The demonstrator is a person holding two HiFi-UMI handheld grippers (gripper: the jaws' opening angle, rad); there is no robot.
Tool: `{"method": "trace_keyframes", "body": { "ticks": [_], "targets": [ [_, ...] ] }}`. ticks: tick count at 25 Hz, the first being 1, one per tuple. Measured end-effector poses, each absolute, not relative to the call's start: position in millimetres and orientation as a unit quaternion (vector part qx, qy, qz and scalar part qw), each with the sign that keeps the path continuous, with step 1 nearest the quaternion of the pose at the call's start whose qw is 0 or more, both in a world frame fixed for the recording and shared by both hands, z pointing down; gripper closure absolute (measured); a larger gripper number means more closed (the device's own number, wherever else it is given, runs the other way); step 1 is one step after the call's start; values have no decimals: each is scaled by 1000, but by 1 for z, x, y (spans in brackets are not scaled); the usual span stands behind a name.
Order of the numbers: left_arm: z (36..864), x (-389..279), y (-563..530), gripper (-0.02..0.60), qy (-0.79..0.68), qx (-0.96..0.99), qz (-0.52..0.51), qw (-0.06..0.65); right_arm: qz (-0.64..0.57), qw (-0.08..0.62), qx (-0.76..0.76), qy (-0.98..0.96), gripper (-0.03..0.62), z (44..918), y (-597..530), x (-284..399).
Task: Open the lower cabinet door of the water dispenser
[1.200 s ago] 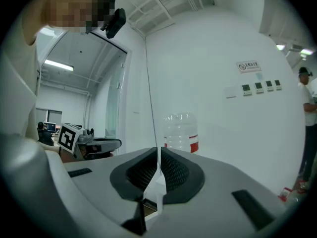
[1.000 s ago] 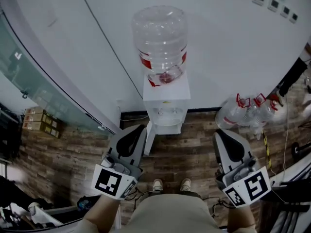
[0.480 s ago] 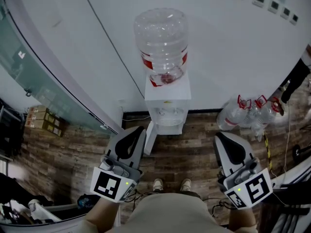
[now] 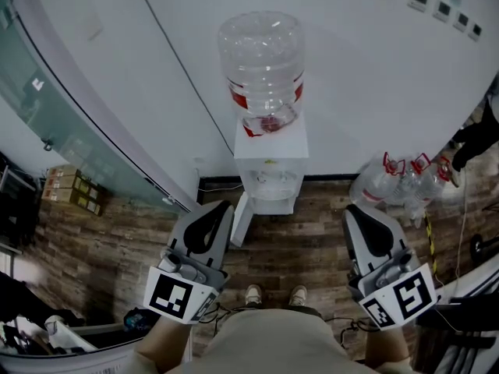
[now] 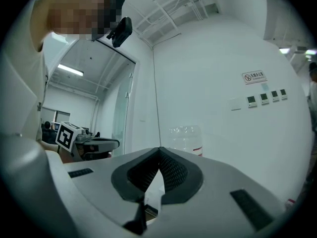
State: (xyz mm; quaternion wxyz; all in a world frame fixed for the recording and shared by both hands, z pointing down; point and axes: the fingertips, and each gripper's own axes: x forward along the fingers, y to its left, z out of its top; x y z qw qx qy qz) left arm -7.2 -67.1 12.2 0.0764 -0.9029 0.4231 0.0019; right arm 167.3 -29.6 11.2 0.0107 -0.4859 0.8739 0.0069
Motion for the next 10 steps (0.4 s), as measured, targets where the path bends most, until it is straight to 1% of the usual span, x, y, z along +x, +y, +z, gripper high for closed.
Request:
{"method": "trace_keyframes", "body": {
  "ticks": [10],
  "targets": [
    [18, -10, -70, 577, 430, -900, -4, 73, 12, -2, -482, 876, 588, 18, -35, 163]
  ]
}}
